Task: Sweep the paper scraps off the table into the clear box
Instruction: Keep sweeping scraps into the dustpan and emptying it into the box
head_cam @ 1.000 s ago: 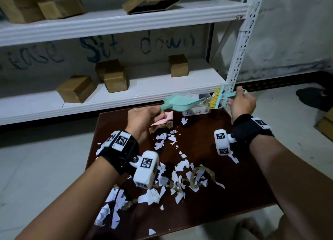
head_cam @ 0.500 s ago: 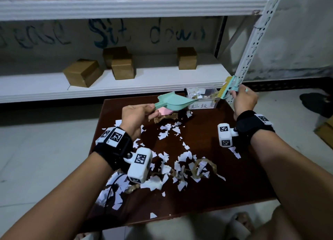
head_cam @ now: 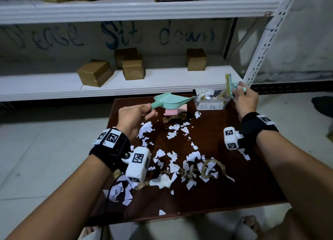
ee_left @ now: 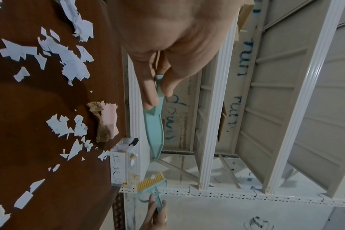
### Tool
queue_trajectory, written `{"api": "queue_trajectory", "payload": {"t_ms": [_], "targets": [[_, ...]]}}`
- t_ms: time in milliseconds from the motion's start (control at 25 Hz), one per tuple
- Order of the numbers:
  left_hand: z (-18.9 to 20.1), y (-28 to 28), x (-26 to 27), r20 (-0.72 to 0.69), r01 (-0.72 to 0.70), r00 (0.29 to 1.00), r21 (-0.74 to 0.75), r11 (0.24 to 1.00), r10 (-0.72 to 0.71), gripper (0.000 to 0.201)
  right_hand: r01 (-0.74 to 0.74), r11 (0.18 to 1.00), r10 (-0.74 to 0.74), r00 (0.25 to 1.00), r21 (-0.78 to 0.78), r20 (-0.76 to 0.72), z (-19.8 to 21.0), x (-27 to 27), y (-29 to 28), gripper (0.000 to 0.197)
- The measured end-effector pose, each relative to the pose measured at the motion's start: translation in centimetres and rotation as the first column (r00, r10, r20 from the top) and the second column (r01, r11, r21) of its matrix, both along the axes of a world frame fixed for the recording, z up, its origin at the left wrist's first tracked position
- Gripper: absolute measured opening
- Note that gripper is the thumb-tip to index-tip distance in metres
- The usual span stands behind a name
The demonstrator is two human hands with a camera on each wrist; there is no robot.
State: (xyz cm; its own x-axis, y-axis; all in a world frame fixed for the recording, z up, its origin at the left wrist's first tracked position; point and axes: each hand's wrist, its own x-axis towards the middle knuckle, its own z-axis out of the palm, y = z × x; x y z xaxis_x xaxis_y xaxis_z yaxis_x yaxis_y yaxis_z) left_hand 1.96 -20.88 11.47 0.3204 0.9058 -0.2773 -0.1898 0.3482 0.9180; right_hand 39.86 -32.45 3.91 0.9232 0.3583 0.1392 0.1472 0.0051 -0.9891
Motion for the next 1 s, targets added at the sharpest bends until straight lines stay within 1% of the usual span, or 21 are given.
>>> {"api": "queue_trajectory", "payload": {"t_ms": [80, 200, 240, 320, 360, 440, 560, 680, 760, 920, 1000], "targets": [[0.5, 0.4, -0.9, 0.030, -0.037, 0.999, 0.002, 0.999, 0.037, 0.010, -0.014, 0.999, 0.012, 0.999, 0.052, 0.033, 1.7, -0.9, -0.7, 0.043], [1.0, 0.5, -2.1, 0.061, -0.061, 0.996, -0.009, 0.998, 0.062, 0.012, -0.055, 0.985, 0.052, 0.998, 0.164, 0.021, 3.7, -2.3, -2.2, 0.041], [1.2, 0.3, -2.4, 0.063, -0.062, 0.996, -0.016, 0.998, 0.063, 0.011, -0.065, 0.982, 0.060, 0.998, 0.179, 0.033, 4.0, -2.6, -2.7, 0.040], [1.4, -0.3, -2.7, 0.060, -0.059, 0.996, -0.019, 0.998, 0.060, 0.008, -0.084, 0.985, 0.072, 0.994, 0.151, 0.079, 4.9, -3.3, -3.6, 0.036], [1.4, -0.6, -2.8, 0.061, -0.061, 0.996, -0.013, 0.998, 0.061, 0.007, -0.096, 0.989, 0.081, 0.988, 0.112, 0.131, 5.3, -3.8, -3.9, 0.033], [1.6, -1.0, -3.4, 0.074, -0.069, 0.995, -0.001, 0.998, 0.069, 0.007, -0.159, 0.987, 0.148, 0.956, 0.026, 0.252, 5.9, -4.9, -4.3, 0.027], [1.8, -1.2, -4.2, 0.082, -0.079, 0.994, 0.012, 0.997, 0.078, 0.010, -0.275, 0.952, 0.306, 0.879, -0.136, 0.365, 5.8, -7.1, -4.5, 0.024], [2.1, -1.7, -4.9, 0.099, -0.097, 0.990, 0.006, 0.995, 0.096, 0.009, -0.345, 0.873, 0.470, 0.784, -0.346, 0.405, 4.4, -8.7, -4.7, 0.022], [2.0, -2.2, -5.4, 0.100, -0.110, 0.989, 0.007, 0.994, 0.108, 0.009, -0.356, 0.815, 0.545, 0.737, -0.458, 0.398, 3.6, -9.5, -4.9, 0.021], [1.6, -2.7, -6.7, 0.101, -0.120, 0.988, 0.012, 0.993, 0.118, 0.009, -0.338, 0.780, 0.587, 0.688, -0.528, 0.426, 4.2, -10.7, -5.1, 0.025], [1.7, -2.7, -7.3, 0.094, -0.123, 0.988, 0.023, 0.992, 0.120, 0.009, -0.345, 0.731, 0.647, 0.626, -0.589, 0.435, 4.3, -11.3, -4.8, 0.028]]}}
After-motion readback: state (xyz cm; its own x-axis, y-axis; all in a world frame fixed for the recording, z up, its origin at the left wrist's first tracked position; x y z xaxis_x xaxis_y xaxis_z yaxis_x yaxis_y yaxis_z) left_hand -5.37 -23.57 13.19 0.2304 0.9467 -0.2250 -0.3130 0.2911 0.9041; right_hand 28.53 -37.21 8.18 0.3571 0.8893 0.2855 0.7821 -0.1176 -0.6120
